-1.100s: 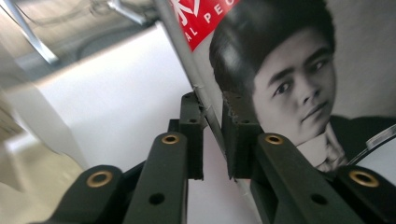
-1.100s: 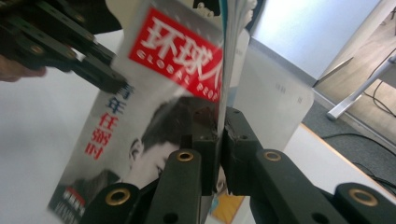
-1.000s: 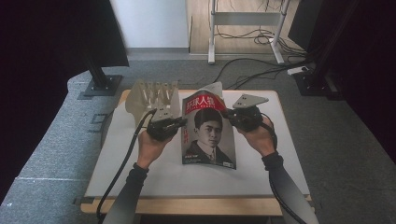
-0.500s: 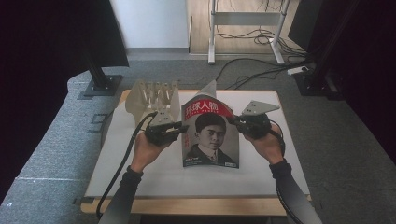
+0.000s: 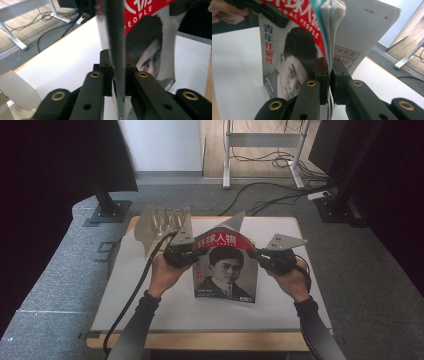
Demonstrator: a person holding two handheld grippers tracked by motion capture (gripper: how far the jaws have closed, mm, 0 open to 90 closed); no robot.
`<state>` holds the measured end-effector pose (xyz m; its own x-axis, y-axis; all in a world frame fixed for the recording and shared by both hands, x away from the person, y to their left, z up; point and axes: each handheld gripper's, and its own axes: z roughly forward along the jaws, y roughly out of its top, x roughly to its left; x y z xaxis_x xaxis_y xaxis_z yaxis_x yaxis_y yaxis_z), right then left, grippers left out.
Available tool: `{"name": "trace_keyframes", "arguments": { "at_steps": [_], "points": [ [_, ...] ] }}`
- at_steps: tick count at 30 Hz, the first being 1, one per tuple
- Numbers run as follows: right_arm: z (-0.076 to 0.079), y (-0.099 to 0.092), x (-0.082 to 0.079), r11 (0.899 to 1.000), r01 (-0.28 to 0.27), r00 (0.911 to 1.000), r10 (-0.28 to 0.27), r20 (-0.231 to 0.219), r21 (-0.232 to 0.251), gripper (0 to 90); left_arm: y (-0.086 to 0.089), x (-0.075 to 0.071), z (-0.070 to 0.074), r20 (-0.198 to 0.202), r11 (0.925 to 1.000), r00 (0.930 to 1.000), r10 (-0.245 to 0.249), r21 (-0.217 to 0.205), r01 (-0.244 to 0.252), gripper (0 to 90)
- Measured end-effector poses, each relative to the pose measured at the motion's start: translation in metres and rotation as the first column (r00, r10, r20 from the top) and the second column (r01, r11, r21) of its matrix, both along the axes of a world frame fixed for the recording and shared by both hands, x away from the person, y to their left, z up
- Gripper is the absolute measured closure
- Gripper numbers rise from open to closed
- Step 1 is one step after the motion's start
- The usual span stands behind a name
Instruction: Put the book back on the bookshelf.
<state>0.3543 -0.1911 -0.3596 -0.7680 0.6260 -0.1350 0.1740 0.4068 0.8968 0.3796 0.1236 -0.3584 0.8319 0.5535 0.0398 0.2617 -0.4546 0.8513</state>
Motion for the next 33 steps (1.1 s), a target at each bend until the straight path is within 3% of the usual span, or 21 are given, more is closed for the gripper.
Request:
{"name": "trace_keyframes", "arguments": {
  "at_steps": [7, 15, 19, 24, 33],
  "points": [
    [-0.008, -0.011, 0.004, 0.997, 0.071, 0.9974, -0.071, -0.009, -0.015, 64.7, 0.011, -0.004, -0.001, 0.008, 0.9991, 0.9995, -0.029, -0.031, 0.029, 87.0],
    [-0.032, -0.015, 0.009, 0.993, 0.114, 0.9919, -0.116, -0.052, -0.038, 45.6, 0.03, -0.011, 0.0, 0.015, 1.0, 0.9999, 0.004, -0.009, -0.003, 87.0],
    [-0.044, -0.014, 0.009, 0.992, 0.119, 0.9895, -0.122, -0.077, -0.048, 39.9, 0.042, -0.012, 0.0, 0.001, 0.999, 0.9996, 0.027, -0.034, -0.027, 87.1],
    [-0.061, -0.015, 0.01, 0.991, 0.114, 0.9858, -0.121, -0.116, -0.066, 34.5, 0.055, -0.014, 0.003, -0.006, 0.9981, 0.9987, 0.05, -0.037, -0.05, 87.1],
    [-0.092, -0.023, 0.01, 0.988, 0.128, 0.9739, -0.142, -0.178, -0.088, 25.9, 0.085, -0.021, 0.012, -0.023, 0.9923, 0.9941, 0.106, -0.062, -0.107, 87.2]
  ]
}}
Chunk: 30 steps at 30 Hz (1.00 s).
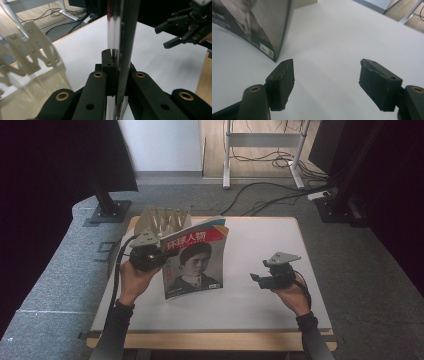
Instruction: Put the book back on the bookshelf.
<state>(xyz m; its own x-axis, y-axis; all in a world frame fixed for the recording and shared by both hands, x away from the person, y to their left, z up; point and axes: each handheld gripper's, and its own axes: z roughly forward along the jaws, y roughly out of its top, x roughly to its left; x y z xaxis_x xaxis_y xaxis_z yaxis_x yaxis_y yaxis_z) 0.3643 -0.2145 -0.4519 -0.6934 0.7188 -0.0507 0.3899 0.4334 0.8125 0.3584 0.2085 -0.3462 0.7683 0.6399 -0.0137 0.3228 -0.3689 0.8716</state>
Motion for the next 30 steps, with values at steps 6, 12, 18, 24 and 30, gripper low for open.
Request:
{"name": "trace_keyframes", "arguments": {
  "at_steps": [6, 12, 18, 24, 30],
  "points": [
    [-0.022, -0.008, -0.001, 1.0, 0.021, 0.9985, -0.021, -0.05, -0.002, 21.6, 0.02, -0.005, 0.005, -0.004, 0.999, 0.9992, 0.039, -0.021, -0.039, 87.2],
    [-0.041, -0.012, -0.004, 0.999, 0.035, 0.9953, -0.035, -0.09, -0.006, 15.7, 0.039, -0.011, 0.013, 0.004, 0.9956, 0.9961, 0.089, -0.032, -0.088, 87.2],
    [-0.056, -0.012, -0.008, 0.998, 0.056, 0.9917, -0.058, -0.115, -0.02, 12.5, 0.057, -0.018, 0.021, 0.02, 0.9894, 0.9895, 0.143, -0.028, -0.142, 87.2],
    [-0.066, -0.011, -0.009, 0.998, 0.053, 0.9904, -0.057, -0.126, -0.031, 4.6, 0.079, -0.024, 0.028, 0.028, 0.9782, 0.978, 0.207, -0.026, -0.206, 87.2],
    [-0.079, -0.011, -0.009, 0.998, 0.053, 0.9877, -0.059, -0.145, -0.043, 2.5, 0.101, -0.026, 0.032, 0.035, 0.9603, 0.9598, 0.278, -0.026, -0.278, 87.2]
  ]
}}
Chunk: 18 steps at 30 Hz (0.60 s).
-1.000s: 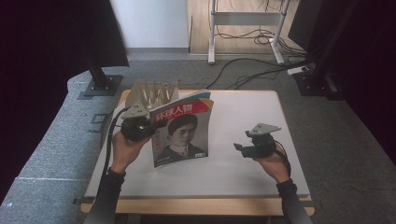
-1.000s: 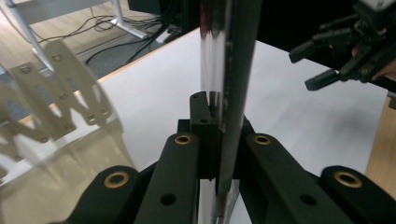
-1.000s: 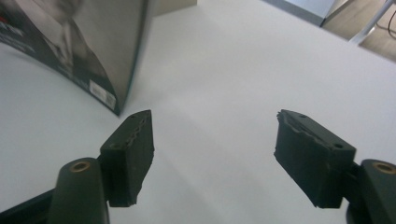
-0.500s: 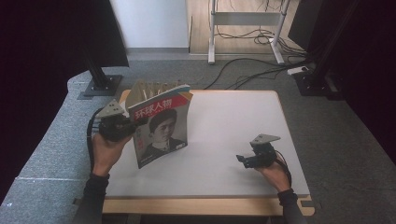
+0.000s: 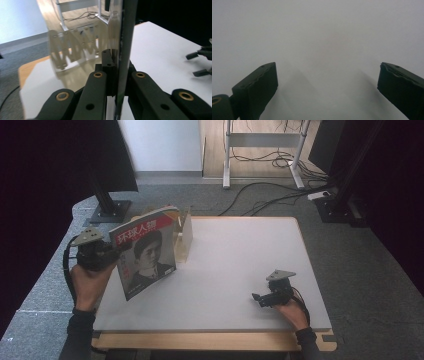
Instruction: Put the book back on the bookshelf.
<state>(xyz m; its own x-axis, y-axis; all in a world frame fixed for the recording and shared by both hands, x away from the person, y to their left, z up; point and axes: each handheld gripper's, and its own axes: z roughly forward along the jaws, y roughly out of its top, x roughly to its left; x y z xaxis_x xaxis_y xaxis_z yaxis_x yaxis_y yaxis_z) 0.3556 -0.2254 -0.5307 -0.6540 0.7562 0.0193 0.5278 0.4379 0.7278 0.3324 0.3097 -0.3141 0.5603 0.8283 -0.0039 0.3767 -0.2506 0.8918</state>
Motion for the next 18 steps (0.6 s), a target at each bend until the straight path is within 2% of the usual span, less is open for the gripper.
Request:
{"name": "trace_keyframes", "arguments": {
  "at_steps": [2, 8, 18],
  "points": [
    [-0.004, 0.001, 0.0, 1.0, 0.0, 1.0, 0.0, -0.003, -0.003, 2.2, 0.005, 0.001, 0.0, 0.003, 0.9997, 0.9997, 0.025, 0.005, -0.025, 87.2],
    [-0.004, 0.002, -0.001, 1.0, 0.002, 1.0, -0.002, 0.002, -0.011, 2.5, 0.014, 0.01, -0.002, 0.003, 0.9963, 0.9964, 0.085, 0.008, -0.085, 87.2],
    [-0.005, 0.002, -0.001, 1.0, 0.001, 1.0, -0.001, 0.002, -0.012, 2.4, 0.01, 0.041, -0.008, 0.008, 0.9887, 0.9887, 0.15, -0.001, -0.15, 87.2]
  ]
}}
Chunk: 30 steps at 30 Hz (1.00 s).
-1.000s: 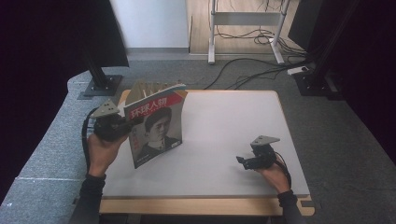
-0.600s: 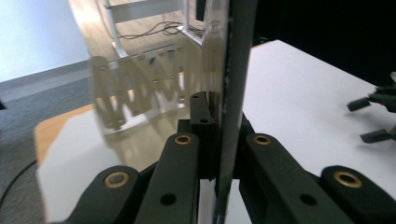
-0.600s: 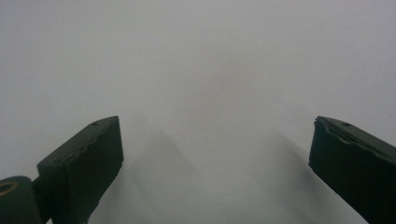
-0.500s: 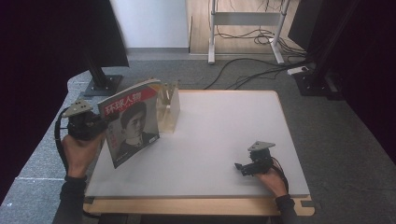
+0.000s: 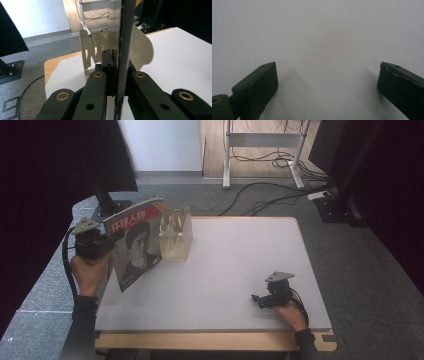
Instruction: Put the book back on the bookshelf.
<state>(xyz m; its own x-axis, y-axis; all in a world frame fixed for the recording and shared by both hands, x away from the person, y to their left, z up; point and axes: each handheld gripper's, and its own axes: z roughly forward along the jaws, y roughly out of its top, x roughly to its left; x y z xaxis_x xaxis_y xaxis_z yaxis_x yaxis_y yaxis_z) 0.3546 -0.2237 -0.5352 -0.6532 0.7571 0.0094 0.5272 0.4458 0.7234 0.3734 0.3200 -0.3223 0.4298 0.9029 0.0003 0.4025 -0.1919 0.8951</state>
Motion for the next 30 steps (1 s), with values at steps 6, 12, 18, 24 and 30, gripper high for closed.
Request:
{"name": "trace_keyframes", "arguments": {
  "at_steps": [6, 12, 18, 24, 30],
  "points": [
    [0.0, 0.0, 0.0, 1.0, -0.001, 1.0, 0.001, -0.002, 0.0, 2.4, -0.007, 0.021, -0.004, 0.023, 0.9994, 0.9991, 0.035, -0.007, -0.035, 87.2],
    [0.0, 0.0, 0.0, 1.0, -0.001, 1.0, 0.001, -0.001, 0.001, 2.4, -0.013, 0.041, -0.011, 0.059, 0.9973, 0.9958, 0.07, -0.028, -0.068, 87.2],
    [0.0, 0.0, 0.0, 1.0, -0.001, 1.0, 0.001, 0.001, 0.002, 2.3, -0.014, 0.055, -0.025, 0.049, 0.997, 0.9967, 0.065, -0.046, -0.063, 86.7],
    [0.0, 0.0, 0.0, 1.0, -0.002, 1.0, 0.002, 0.0, 0.001, 2.3, -0.008, 0.056, -0.013, -0.124, 0.9984, 0.9921, 0.019, 0.056, -0.012, 85.2],
    [0.0, 0.0, 0.0, 1.0, -0.002, 1.0, 0.002, -0.001, 0.001, 2.3, -0.005, 0.056, -0.011, -0.201, 0.994, 0.9788, 0.041, 0.108, -0.019, 86.7]
  ]
}}
